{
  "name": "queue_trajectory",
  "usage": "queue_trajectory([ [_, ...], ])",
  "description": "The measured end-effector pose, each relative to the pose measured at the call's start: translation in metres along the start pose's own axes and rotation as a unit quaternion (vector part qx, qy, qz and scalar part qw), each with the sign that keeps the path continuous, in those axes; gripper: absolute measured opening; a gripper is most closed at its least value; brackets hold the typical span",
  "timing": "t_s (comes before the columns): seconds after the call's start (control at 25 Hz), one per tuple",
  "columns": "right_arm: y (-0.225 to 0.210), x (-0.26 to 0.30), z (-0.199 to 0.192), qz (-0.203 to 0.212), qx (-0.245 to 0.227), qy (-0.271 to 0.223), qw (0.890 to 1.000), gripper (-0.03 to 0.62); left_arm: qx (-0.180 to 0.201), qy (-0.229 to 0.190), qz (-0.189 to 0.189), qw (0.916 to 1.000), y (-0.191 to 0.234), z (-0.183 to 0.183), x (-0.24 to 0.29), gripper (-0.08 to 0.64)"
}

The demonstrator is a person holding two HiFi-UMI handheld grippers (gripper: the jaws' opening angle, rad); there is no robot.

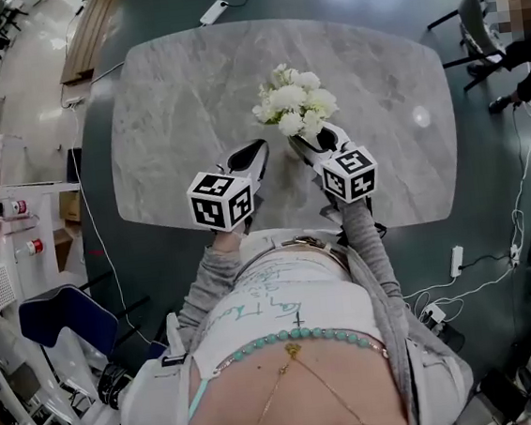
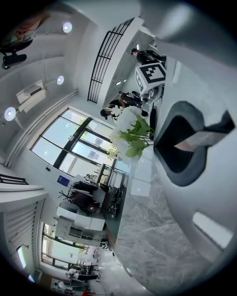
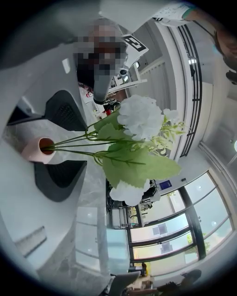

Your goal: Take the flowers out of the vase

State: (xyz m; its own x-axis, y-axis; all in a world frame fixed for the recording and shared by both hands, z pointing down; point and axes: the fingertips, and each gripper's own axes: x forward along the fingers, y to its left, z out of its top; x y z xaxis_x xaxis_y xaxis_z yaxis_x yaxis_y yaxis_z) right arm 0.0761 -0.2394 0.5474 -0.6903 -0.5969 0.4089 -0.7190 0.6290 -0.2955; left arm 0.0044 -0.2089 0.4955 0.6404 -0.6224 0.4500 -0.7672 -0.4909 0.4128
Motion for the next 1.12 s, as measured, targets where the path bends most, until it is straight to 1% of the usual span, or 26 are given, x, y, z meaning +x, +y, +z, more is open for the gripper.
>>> queue_trajectory([
  [0.24, -0.001, 0.007, 0.001, -0.003, 0.007, -0.009, 1.0, 0.239, 0.005, 0.007, -0.005, 0.9999, 0.005, -0.002, -0.005, 0.0],
  [0.48, -0.005, 0.015, -0.005, -0.012, -0.002, -0.004, 1.0, 0.239, 0.009, 0.016, -0.013, 0.9997, 0.006, -0.007, -0.007, 0.0],
  [0.68, -0.006, 0.02, -0.004, -0.026, 0.009, -0.019, 0.999, 0.19, 0.014, 0.023, -0.015, 0.9995, 0.014, -0.01, -0.014, 0.0],
  [0.84, -0.003, 0.026, -0.002, -0.032, 0.002, -0.03, 0.999, 0.116, 0.015, 0.023, -0.016, 0.9995, 0.024, -0.01, -0.018, 0.0],
  [0.92, -0.002, 0.027, -0.001, -0.033, -0.005, -0.03, 0.999, 0.096, 0.014, 0.023, -0.017, 0.9995, 0.025, -0.009, -0.018, 0.0],
  [1.12, -0.004, 0.018, -0.002, -0.035, -0.02, -0.028, 0.999, 0.072, 0.011, 0.022, -0.025, 0.9994, 0.014, -0.009, -0.011, 0.0],
])
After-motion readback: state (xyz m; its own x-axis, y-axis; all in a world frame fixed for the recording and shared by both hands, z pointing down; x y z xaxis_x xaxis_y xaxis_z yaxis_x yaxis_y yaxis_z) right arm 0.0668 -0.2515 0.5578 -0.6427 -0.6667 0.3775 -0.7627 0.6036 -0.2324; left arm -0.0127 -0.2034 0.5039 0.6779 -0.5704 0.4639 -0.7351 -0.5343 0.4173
